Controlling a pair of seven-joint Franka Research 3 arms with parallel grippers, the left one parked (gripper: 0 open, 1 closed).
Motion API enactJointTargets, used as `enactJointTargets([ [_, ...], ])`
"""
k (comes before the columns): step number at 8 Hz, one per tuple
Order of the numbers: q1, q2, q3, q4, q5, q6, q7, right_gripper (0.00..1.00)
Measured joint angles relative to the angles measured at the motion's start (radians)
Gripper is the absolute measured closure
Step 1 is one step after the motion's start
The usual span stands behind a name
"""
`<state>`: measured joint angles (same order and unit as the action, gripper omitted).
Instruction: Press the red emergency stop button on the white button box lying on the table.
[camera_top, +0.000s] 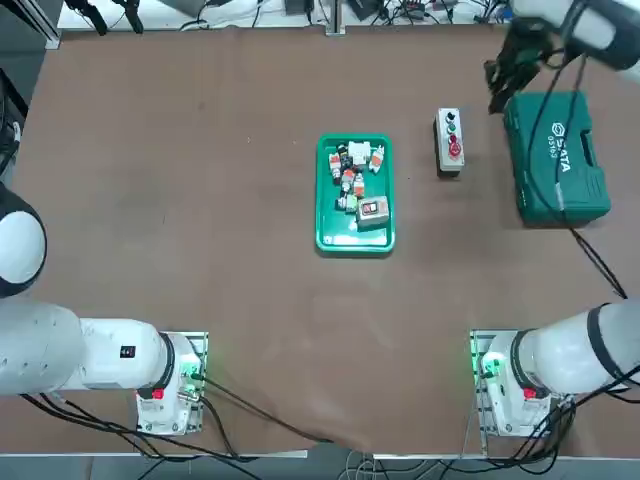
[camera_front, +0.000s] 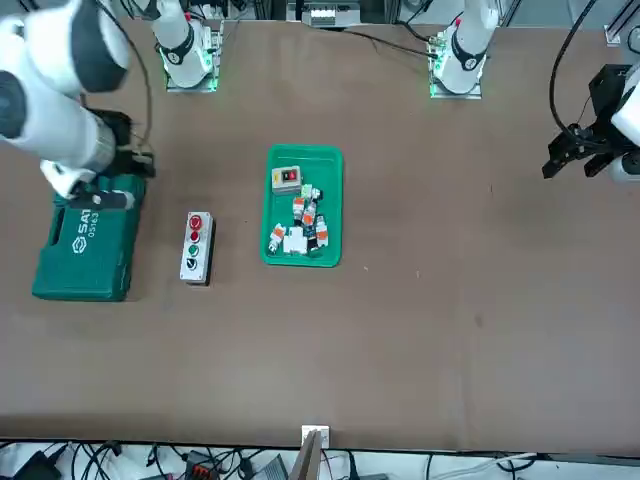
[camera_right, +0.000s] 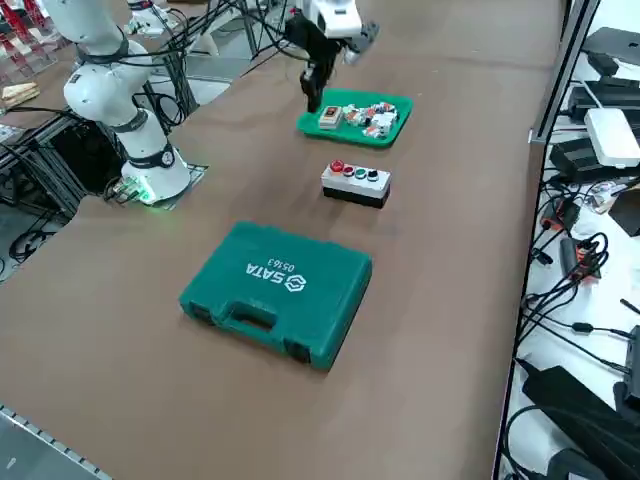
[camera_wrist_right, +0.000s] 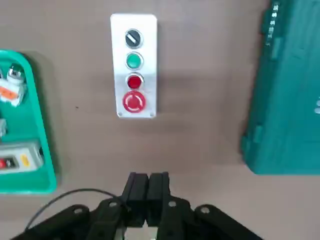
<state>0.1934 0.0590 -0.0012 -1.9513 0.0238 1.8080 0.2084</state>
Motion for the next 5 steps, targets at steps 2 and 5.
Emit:
enactJointTargets([
  [2, 0.032, 0.004, 0.0, -0.124, 0.0, 0.217, 0.061, 0.98],
  [5, 0.034, 0.038, -0.001, -0.223, 0.0, 0.423, 0.077, 0.98],
])
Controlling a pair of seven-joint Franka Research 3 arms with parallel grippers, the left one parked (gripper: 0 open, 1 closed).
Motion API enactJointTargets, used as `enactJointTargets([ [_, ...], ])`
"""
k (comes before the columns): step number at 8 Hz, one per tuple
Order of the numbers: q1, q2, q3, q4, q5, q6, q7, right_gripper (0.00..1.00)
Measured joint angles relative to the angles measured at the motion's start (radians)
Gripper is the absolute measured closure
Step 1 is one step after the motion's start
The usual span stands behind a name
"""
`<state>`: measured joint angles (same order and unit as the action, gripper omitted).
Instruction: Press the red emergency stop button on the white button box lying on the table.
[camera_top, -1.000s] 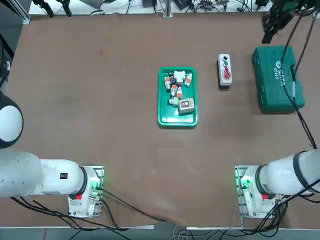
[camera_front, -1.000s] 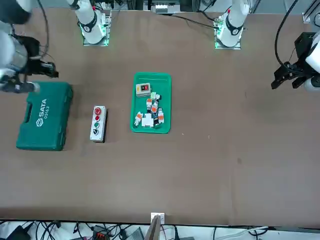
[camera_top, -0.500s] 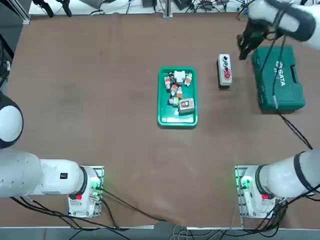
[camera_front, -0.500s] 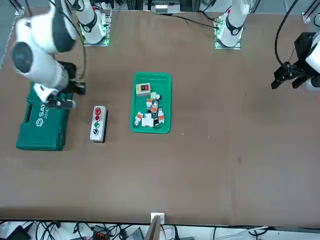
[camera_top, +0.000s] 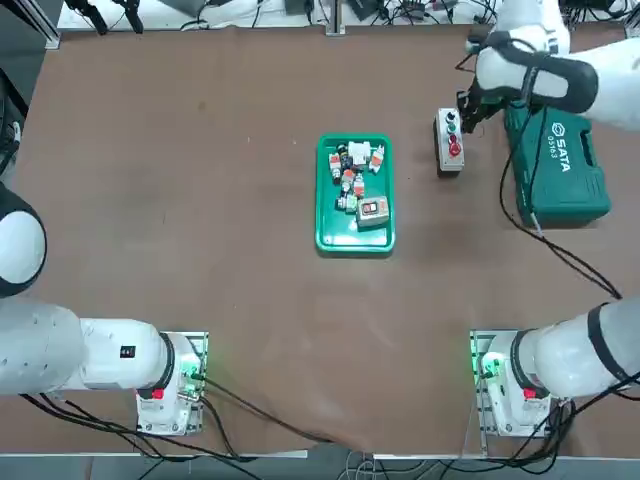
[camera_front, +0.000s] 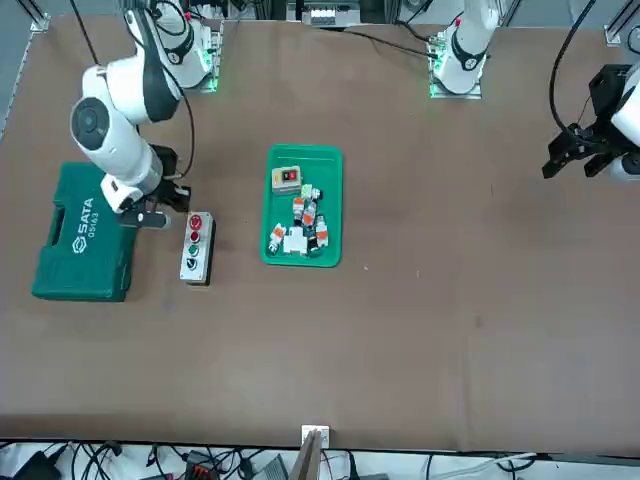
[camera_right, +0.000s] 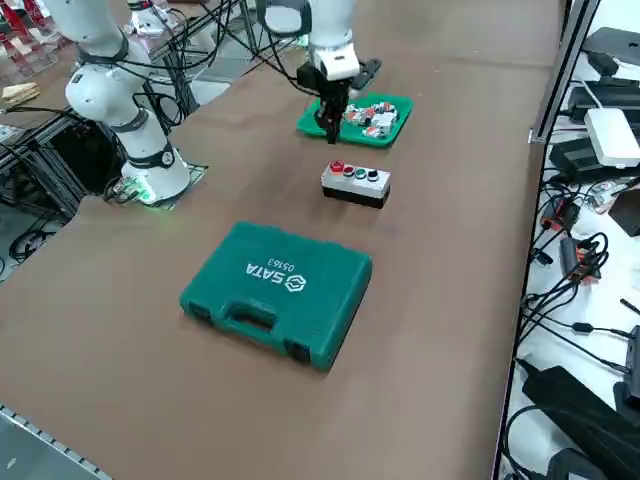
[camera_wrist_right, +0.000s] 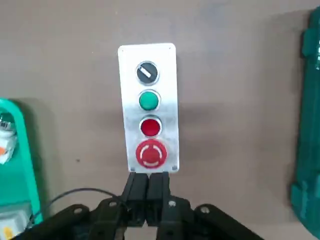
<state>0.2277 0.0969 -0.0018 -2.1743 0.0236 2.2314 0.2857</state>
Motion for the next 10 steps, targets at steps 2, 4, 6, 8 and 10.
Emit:
enactJointTargets([
  [2, 0.001, 0.023, 0.0, -0.045, 0.0, 0.093, 0.001, 0.98],
  [4, 0.01, 0.038, 0.0, -0.066, 0.0, 0.143, 0.001, 0.98],
  [6, 0.011, 0.05, 0.0, -0.068, 0.0, 0.156, 0.002, 0.98],
  [8, 0.011, 0.068, 0.0, -0.068, 0.0, 0.177, 0.002, 0.98],
  [10, 0.011, 0.081, 0.0, -0.068, 0.0, 0.192, 0.002, 0.98],
])
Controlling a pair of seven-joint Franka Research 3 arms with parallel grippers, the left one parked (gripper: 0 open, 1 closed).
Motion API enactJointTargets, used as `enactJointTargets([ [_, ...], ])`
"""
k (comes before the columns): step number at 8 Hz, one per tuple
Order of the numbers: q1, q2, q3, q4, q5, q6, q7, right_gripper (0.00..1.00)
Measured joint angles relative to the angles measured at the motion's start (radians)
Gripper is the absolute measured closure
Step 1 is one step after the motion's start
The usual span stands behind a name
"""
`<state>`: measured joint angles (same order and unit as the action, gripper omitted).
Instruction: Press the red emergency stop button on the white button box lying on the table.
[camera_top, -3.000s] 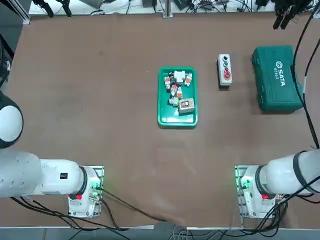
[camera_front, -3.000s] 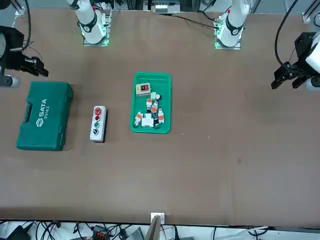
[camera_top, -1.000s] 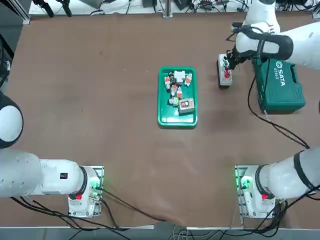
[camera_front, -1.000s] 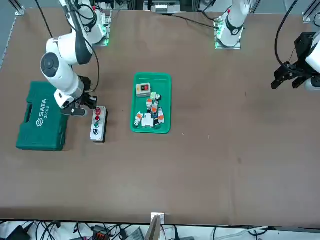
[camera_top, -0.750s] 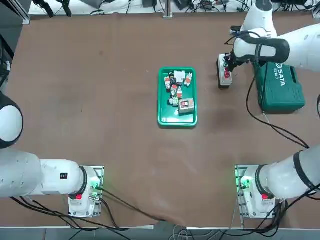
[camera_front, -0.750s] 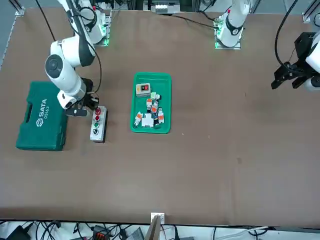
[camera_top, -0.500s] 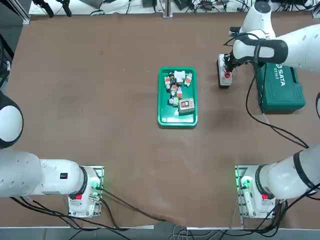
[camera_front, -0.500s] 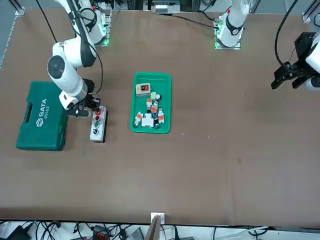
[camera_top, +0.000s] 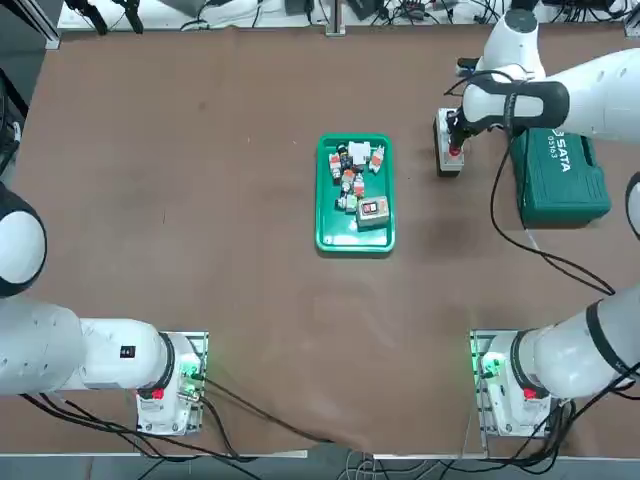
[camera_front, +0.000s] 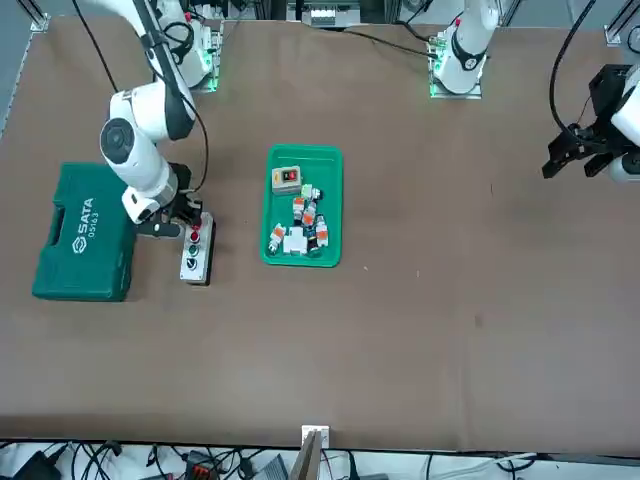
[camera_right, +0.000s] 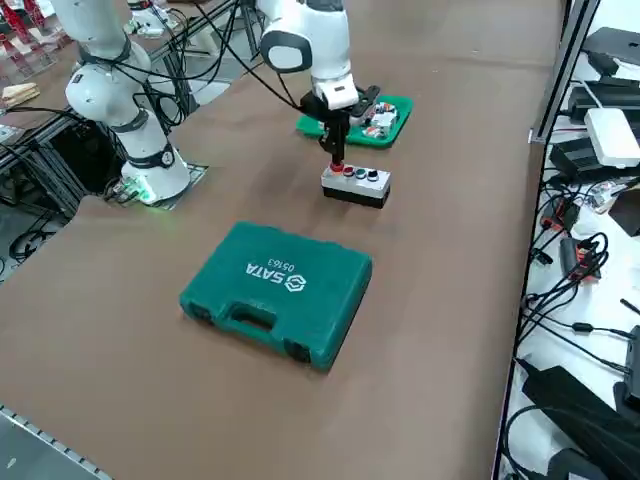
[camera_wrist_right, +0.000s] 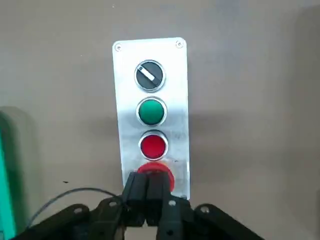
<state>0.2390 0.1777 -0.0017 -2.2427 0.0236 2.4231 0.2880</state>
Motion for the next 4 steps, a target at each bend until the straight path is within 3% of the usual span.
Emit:
enactJointTargets([
  [4, 0.0, 0.009, 0.0, -0.005, 0.0, 0.006, 0.0, 0.98],
])
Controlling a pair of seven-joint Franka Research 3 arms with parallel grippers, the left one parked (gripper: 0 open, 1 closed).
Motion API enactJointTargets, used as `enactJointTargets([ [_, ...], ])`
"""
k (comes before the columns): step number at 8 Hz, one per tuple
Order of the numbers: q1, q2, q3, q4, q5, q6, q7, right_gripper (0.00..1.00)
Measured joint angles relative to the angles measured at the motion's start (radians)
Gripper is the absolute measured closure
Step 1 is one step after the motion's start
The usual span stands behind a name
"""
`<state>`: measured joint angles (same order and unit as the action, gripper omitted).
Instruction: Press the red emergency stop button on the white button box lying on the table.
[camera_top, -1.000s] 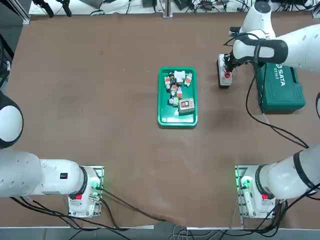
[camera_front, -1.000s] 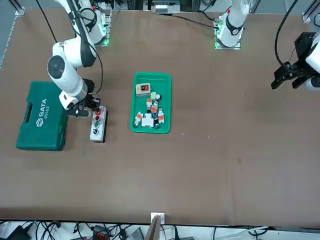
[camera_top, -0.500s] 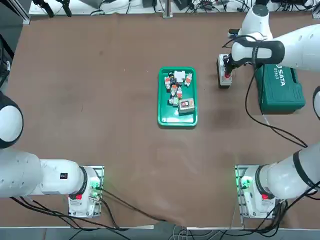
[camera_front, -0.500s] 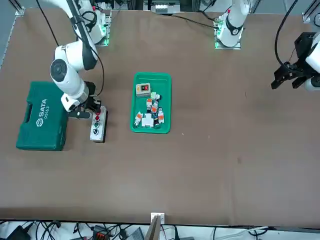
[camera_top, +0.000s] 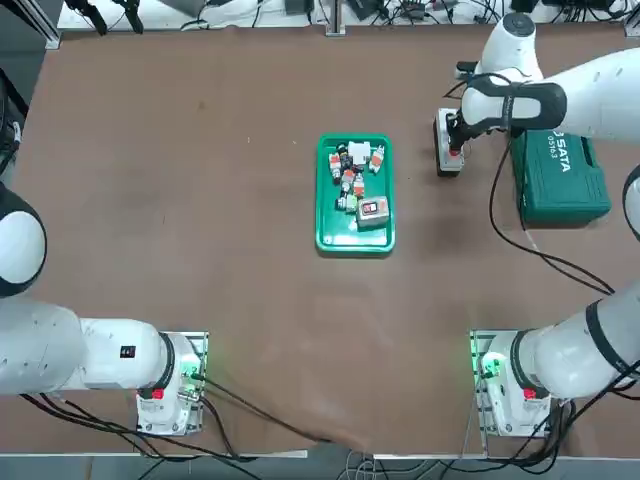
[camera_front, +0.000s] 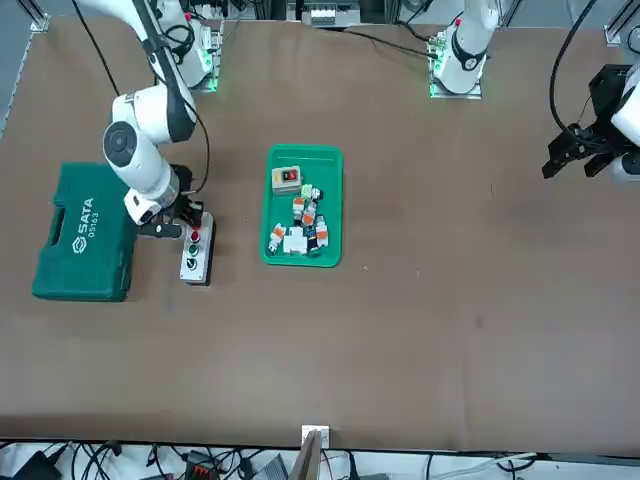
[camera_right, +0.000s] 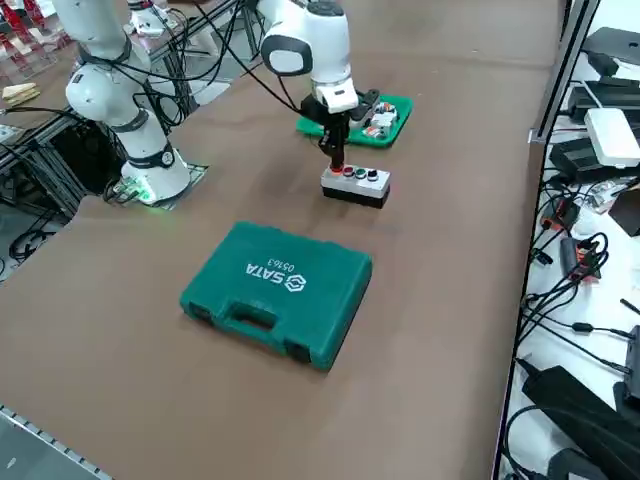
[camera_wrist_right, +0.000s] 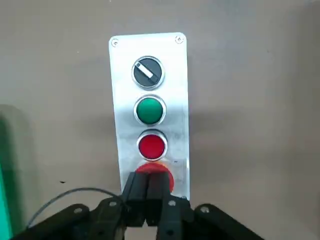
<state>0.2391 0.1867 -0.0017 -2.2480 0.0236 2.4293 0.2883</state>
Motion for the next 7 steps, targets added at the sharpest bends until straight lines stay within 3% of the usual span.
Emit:
enactJointTargets([
  [7, 0.0, 0.004, 0.0, -0.014, 0.0, 0.033, 0.001, 0.98],
])
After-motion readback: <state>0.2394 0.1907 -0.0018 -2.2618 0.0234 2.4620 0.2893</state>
